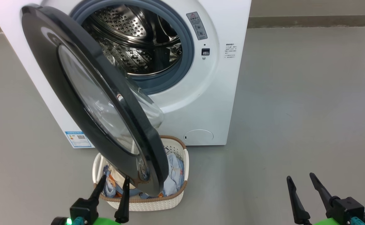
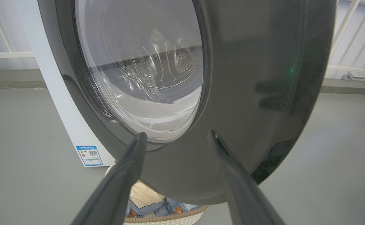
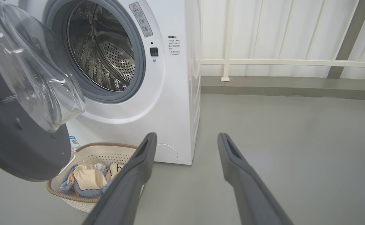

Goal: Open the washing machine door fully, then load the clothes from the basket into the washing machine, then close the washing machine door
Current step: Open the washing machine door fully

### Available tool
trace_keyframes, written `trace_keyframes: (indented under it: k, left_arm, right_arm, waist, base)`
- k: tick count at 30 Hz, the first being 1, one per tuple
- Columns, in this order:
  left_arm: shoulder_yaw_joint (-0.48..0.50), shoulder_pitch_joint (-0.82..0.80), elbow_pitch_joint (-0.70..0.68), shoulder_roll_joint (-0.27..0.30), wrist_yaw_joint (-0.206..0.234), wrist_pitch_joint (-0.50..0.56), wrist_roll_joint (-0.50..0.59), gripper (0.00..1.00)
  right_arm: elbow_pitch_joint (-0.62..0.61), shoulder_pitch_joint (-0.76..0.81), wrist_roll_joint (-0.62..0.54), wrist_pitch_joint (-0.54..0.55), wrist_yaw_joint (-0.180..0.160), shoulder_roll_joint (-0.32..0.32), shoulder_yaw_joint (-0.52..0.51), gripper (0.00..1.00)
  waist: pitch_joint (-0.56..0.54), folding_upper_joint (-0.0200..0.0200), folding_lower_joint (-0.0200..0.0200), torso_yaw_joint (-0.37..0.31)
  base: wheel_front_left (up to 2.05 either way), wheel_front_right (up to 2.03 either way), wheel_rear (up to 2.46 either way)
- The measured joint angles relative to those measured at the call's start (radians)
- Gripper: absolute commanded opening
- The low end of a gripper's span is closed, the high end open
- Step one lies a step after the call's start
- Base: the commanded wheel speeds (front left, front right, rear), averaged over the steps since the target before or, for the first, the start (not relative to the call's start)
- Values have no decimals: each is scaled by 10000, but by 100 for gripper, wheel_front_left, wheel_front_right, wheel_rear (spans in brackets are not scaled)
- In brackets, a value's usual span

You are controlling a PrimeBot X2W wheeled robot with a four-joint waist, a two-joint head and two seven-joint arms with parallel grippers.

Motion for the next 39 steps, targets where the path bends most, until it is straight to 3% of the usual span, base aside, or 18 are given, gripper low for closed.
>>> trace_keyframes:
  k: [21,22,24,39]
  left_arm:
    - [46,0,42,-10,15,0,-15,100]
    - [52,0,52,-10,15,0,-15,91]
    - [63,0,86,-10,17,0,-15,0]
    - [360,-130,4,-42,109,0,0,0]
  right_arm:
    - [-86,81,-309,6,0,92,-90,100]
    - [-88,81,-309,6,0,92,-96,100]
    - [-88,81,-311,6,0,98,-100,100]
    - [-81,80,-313,6,0,109,-71,100]
  waist:
    - [-36,0,0,13]
    - [-29,0,0,19]
    - [-14,0,-1,33]
    - [78,0,0,110]
  base:
    - [0,0,0]
    - [0,0,0]
    - [0,0,0]
    - [0,0,0]
